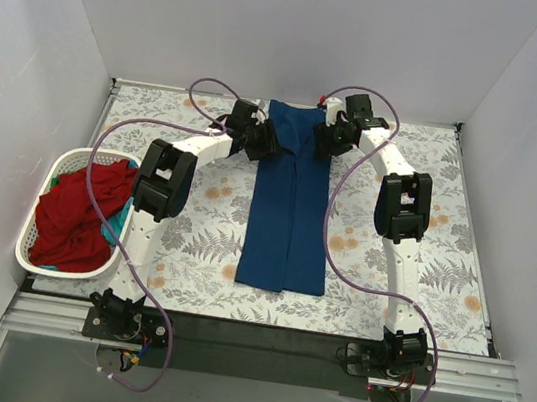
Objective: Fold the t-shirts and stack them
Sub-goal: Fold the tshirt
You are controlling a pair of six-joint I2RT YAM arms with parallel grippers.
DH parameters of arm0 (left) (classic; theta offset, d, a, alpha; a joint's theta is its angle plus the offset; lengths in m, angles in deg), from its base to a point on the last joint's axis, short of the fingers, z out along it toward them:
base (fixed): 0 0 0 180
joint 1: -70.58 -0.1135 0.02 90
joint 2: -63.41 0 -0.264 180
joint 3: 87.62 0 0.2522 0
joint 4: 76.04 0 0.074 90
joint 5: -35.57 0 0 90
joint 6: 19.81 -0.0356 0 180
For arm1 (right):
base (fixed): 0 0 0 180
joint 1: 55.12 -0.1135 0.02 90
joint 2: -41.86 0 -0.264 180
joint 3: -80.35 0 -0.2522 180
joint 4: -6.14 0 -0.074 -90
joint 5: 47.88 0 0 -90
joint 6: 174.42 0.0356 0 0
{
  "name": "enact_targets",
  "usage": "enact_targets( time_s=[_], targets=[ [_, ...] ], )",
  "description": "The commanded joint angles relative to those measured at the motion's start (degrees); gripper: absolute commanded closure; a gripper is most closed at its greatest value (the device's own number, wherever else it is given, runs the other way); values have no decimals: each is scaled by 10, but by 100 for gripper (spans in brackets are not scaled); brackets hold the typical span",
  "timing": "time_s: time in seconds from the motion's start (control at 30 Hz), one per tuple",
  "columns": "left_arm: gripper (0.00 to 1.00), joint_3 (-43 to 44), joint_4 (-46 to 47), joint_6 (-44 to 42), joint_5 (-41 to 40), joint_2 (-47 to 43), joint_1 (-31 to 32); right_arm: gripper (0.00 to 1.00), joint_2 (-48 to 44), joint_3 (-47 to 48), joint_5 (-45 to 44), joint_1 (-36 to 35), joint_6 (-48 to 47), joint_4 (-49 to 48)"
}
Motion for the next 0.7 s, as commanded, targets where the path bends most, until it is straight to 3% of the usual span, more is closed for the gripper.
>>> enact_targets(
  time_s=[0.0, 0.07, 0.1, 0.13, 0.2, 0.23, 0.33, 0.5, 0.67],
  targets=[
    [49, 39, -25, -43, -10, -14, -13, 32, -61, 27, 21, 4, 5, -34],
    [32, 49, -23, -45, 15, -44, -13, 21, -106, 19, 23, 3, 7, -52],
    [32, 50, -21, -46, 22, -55, -13, 19, -122, 20, 25, 3, 7, -56],
    [20, 52, -18, -49, 31, -68, -13, 14, -139, 18, 27, 3, 7, -61],
    [13, 50, -14, -66, 39, -99, -13, 8, -193, 4, 30, 3, 7, -78],
    [12, 40, -11, -77, 41, -134, -13, 2, -212, -5, 29, 3, 3, -85],
    [12, 8, 9, -153, 49, -225, -13, 2, -299, -73, 27, 3, -26, -119],
    [10, -124, 83, -256, 57, -385, -13, 2, -460, -197, 77, 3, -132, -118],
    [10, -209, 4, -434, 224, -512, -10, 2, -591, -305, 111, -8, -175, -32]
  ],
)
